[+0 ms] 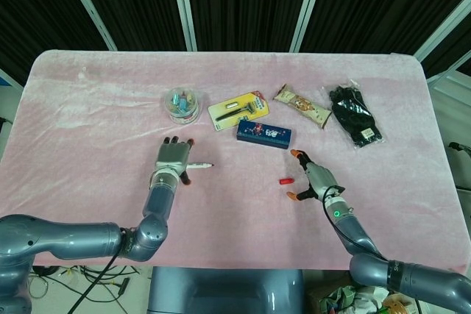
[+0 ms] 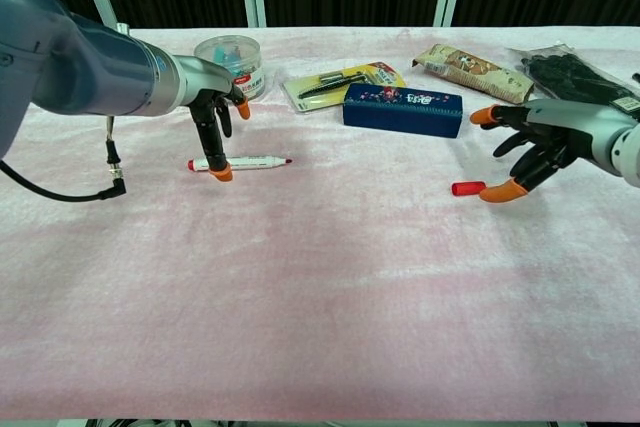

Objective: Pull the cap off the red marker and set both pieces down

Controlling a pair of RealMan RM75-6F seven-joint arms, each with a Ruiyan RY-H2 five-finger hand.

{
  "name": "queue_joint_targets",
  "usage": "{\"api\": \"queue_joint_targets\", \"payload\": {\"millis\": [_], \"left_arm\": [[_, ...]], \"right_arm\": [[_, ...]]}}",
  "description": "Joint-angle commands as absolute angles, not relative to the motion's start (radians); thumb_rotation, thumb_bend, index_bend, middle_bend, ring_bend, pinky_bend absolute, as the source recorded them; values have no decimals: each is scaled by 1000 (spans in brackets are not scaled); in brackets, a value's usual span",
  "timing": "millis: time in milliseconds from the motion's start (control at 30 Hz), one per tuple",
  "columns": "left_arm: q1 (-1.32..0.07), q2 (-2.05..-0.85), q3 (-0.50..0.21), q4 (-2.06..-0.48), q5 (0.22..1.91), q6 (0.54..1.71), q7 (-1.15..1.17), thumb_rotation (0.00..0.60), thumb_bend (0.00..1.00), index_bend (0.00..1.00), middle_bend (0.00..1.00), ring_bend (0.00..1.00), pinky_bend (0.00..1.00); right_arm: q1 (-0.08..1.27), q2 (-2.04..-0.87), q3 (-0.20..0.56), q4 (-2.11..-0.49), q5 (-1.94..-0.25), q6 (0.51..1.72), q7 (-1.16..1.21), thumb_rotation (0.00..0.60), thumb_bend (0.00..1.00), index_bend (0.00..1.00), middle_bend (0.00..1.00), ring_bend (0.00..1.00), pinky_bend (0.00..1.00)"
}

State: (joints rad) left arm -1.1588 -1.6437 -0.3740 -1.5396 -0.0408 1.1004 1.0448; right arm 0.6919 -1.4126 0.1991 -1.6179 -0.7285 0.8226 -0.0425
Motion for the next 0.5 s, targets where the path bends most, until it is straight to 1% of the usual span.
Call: {"api": "queue_joint_targets", "payload": {"millis": [33,133,233,333,400,433,500], "left_arm": [[-1159,-1606,-380,-1582,16,1109,1029,600,132,129,208,0,0],[-1137,-1524,-381,-1682,92,1114,1001,600,131,127,203,0,0],[-1111,-1445,-359,-1771,190,1145,984,600,131,127,201,0,0],[-1088,-1393,-339,-1827,262,1166,970,600,131,127,195,0,0],[-1057,-1338,-315,-1884,347,1183,947,600,131,127,192,0,0],[-1029,-1291,-290,-1931,417,1207,941,600,131,127,192,0,0],[-952,-1203,-229,-2032,578,1257,900,600,131,129,191,0,0]], "right_arm": [[661,-1358,247,-1638,-764,884,5,600,119,67,4,146,232],[606,-1262,274,-1650,-816,911,83,600,119,38,3,145,228],[551,-1191,289,-1606,-853,935,155,600,119,20,4,145,228],[517,-1161,285,-1553,-892,957,187,600,119,20,4,145,228],[481,-1139,274,-1487,-936,984,224,600,119,20,4,146,228],[439,-1117,270,-1431,-932,1015,253,600,120,20,4,146,228],[379,-1083,251,-1375,-985,1035,339,600,120,20,4,149,228]]}}
